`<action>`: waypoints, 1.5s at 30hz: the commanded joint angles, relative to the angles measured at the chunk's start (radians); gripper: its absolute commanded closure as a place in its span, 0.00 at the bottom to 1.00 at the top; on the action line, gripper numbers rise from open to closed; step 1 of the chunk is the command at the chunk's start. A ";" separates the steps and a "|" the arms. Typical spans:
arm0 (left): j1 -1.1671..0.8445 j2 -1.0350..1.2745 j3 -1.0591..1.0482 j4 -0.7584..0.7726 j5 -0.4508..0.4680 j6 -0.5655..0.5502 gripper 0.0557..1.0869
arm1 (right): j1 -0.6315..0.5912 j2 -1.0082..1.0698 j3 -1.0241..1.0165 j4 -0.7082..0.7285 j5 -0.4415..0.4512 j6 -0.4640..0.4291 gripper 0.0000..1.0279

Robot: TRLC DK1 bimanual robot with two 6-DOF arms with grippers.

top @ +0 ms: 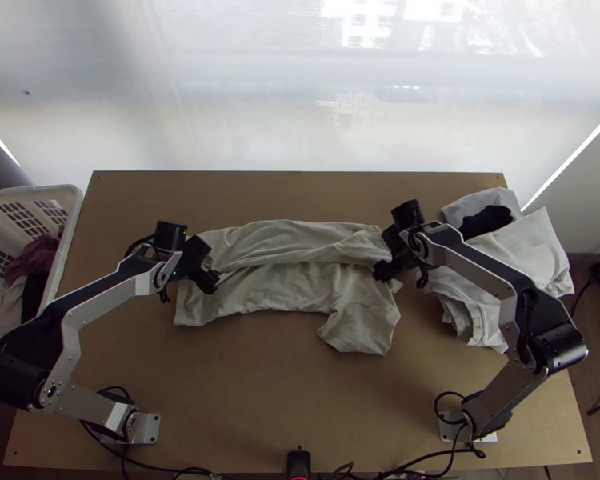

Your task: Fold the t-shirt

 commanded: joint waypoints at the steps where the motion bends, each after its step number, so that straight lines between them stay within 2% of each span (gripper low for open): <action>1: 0.037 -0.076 0.060 -0.077 0.000 -0.021 0.05 | -0.001 -0.101 0.003 -0.023 0.001 -0.004 0.04; 10: 0.207 -0.177 0.114 -0.156 0.001 0.079 0.05 | -0.026 -0.222 0.034 -0.102 0.001 -0.013 0.04; 13: 0.264 -0.174 0.172 -0.183 0.039 0.090 0.05 | -0.035 -0.228 0.068 -0.121 0.001 -0.010 0.04; 19: 0.261 -0.185 0.281 -0.390 0.151 -0.026 0.05 | 0.013 -0.236 0.121 -0.184 -0.035 0.051 0.04; 23: 0.159 -0.285 0.234 -0.527 0.196 -0.058 0.05 | 0.070 -0.296 0.094 -0.260 -0.052 0.053 0.04; 26: 0.066 -0.398 0.120 -0.537 0.193 -0.022 0.05 | 0.108 -0.368 0.026 -0.293 -0.104 0.036 0.04; 33: -0.123 -0.642 -0.112 -0.554 0.116 0.108 0.05 | 0.189 -0.508 -0.141 -0.361 -0.119 -0.024 0.04; 36: -0.149 -0.730 -0.188 -0.508 0.098 0.182 0.05 | 0.240 -0.566 -0.205 -0.395 -0.137 -0.046 0.04; 40: -0.151 -0.740 -0.262 -0.418 0.089 0.241 0.05 | 0.290 -0.609 -0.276 -0.395 -0.136 -0.062 0.04; 45: -0.166 -0.753 -0.323 -0.353 0.087 0.263 0.05 | 0.353 -0.621 -0.353 -0.379 -0.137 -0.053 0.04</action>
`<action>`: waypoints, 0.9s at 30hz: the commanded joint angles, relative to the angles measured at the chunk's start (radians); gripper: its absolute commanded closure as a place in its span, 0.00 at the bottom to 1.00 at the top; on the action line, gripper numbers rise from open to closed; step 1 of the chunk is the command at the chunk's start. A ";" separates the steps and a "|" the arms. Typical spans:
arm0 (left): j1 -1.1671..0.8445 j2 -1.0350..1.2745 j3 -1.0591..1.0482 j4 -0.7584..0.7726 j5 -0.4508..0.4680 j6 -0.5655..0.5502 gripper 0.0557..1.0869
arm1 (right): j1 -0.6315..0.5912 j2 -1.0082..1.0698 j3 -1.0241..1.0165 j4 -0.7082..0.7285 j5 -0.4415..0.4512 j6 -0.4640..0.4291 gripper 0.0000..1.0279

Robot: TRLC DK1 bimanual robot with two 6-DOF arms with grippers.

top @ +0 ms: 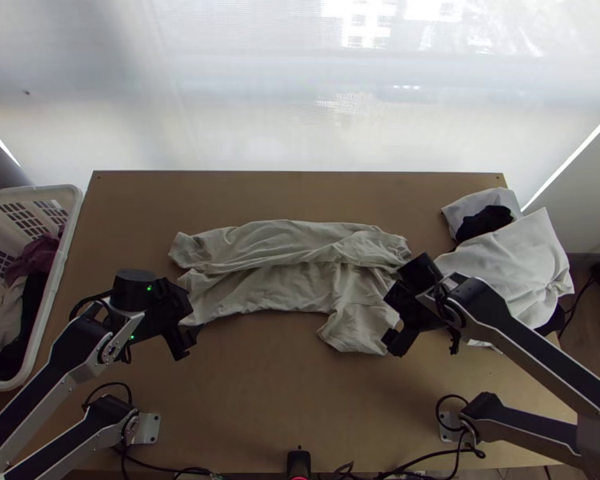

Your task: Fold the t-shirt

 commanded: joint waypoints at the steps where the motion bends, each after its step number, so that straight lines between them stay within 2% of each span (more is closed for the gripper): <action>1: -0.040 -0.063 -0.129 0.119 -0.010 0.069 0.05 | 0.086 -0.051 -0.116 0.010 -0.008 0.001 0.04; 3: -0.037 -0.064 -0.161 0.161 -0.011 0.103 0.05 | 0.087 -0.049 -0.135 0.031 -0.008 0.004 0.04; 13: -0.098 -0.080 -0.250 0.187 -0.027 0.106 0.07 | 0.087 -0.032 -0.219 0.140 -0.008 0.008 0.05; 18: -0.135 -0.074 -0.336 0.354 -0.076 0.141 0.07 | 0.090 -0.011 -0.219 0.186 -0.008 0.025 0.05; 27: -0.047 0.051 -0.351 0.518 -0.079 0.172 0.08 | 0.092 0.026 -0.257 0.281 -0.005 0.039 0.07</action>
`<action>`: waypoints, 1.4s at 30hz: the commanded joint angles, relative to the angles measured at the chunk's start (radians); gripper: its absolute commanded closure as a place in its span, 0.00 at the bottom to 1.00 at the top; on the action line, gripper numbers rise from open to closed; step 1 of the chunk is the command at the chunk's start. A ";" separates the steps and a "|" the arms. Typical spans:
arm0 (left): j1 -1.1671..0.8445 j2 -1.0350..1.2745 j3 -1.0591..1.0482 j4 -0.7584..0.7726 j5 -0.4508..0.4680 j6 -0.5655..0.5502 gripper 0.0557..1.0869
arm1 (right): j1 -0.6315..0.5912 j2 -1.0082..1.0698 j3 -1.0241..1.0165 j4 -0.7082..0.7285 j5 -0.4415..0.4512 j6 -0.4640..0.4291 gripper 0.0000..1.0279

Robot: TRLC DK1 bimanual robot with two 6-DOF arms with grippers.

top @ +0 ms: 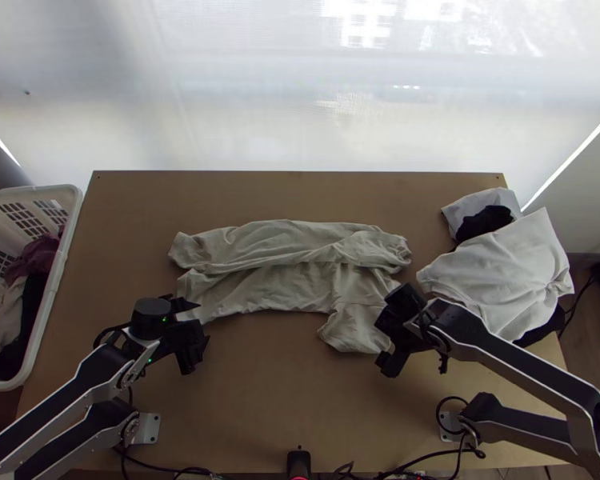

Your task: Fold the t-shirt

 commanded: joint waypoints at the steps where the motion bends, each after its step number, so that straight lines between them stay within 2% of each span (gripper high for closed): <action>1: 0.043 0.082 -0.021 0.129 -0.008 0.013 0.08 | 0.003 0.028 -0.022 0.074 0.002 0.019 0.08; 7: 0.077 0.108 0.010 0.145 -0.008 0.024 0.08 | 0.003 0.040 -0.014 0.111 0.003 0.026 0.10; 10: 0.086 0.110 0.007 0.145 -0.001 0.033 0.14 | 0.000 0.050 -0.022 0.145 0.008 0.023 0.15; 14: 0.086 0.122 0.004 0.146 0.000 0.035 0.15 | -0.004 0.083 -0.029 0.179 0.017 0.026 0.16; 16: 0.086 0.122 0.001 0.148 0.003 0.036 0.19 | -0.003 0.089 -0.032 0.202 0.019 0.026 0.23; 22: 0.086 0.139 -0.015 0.174 0.005 0.044 0.21 | -0.004 0.123 -0.035 0.240 0.036 0.020 0.26; 24: 0.086 0.142 -0.016 0.177 0.005 0.044 0.26 | -0.004 0.132 -0.035 0.254 0.037 0.019 0.36; 29: 0.089 0.182 -0.027 0.220 0.006 0.045 0.27 | -0.004 0.160 -0.040 0.286 0.037 0.019 0.39; 31: 0.089 0.188 -0.027 0.232 0.006 0.044 0.36 | -0.004 0.160 -0.037 0.295 0.037 0.019 0.47; 35: 0.089 0.191 -0.029 0.263 0.017 0.045 0.70 | -0.004 0.160 -0.038 0.295 0.039 0.017 0.58; 37: 0.089 0.197 -0.029 0.263 0.020 0.050 0.82 | -0.004 0.160 -0.041 0.295 0.037 0.017 0.70; 39: 0.089 0.197 -0.027 0.261 0.020 0.049 0.92 | -0.004 0.158 -0.041 0.295 0.040 0.017 0.82; 42: 0.097 0.174 -0.021 0.227 0.020 0.042 0.96 | -0.004 0.140 -0.045 0.292 0.039 0.017 0.88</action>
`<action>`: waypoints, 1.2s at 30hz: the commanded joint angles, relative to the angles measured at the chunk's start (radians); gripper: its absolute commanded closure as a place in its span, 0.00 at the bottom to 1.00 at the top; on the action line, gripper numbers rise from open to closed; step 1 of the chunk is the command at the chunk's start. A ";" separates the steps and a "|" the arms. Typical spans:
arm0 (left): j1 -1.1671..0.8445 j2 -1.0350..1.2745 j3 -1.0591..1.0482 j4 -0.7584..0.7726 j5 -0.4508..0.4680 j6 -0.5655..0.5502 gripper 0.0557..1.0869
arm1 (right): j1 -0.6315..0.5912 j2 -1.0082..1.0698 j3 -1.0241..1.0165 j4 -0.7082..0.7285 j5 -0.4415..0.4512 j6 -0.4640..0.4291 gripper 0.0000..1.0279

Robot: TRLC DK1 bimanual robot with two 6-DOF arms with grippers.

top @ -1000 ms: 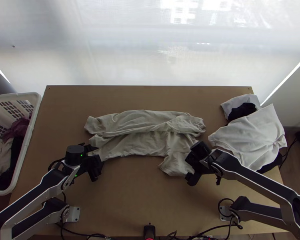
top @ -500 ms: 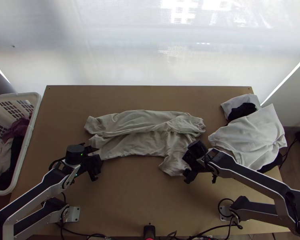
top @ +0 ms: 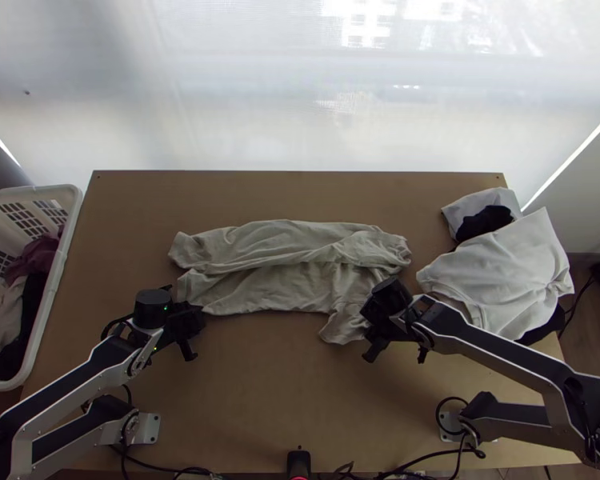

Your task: Fold the t-shirt

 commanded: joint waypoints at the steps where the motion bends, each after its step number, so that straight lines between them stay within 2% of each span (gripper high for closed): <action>1: 0.016 -0.025 0.017 -0.048 0.009 -0.005 0.96 | 0.000 -0.026 -0.007 -0.013 0.003 -0.001 0.90; 4: 0.042 -0.077 0.052 -0.168 0.010 -0.006 0.96 | 0.001 -0.077 -0.009 -0.029 0.003 -0.006 0.97; 14: 0.080 -0.390 0.099 -0.565 0.024 -0.011 0.96 | 0.023 -0.233 -0.013 -0.214 -0.011 -0.027 0.97; 20: 0.069 -0.515 0.095 -0.676 0.024 -0.036 0.96 | 0.023 -0.279 -0.010 -0.312 -0.037 -0.033 0.97; 32: 0.032 -0.616 0.151 -0.861 0.024 -0.062 0.96 | 0.014 -0.340 0.030 -0.525 -0.124 -0.098 0.97; 36: 0.025 -0.599 0.188 -0.869 0.024 -0.071 0.96 | 0.004 -0.345 0.063 -0.563 -0.144 -0.107 0.97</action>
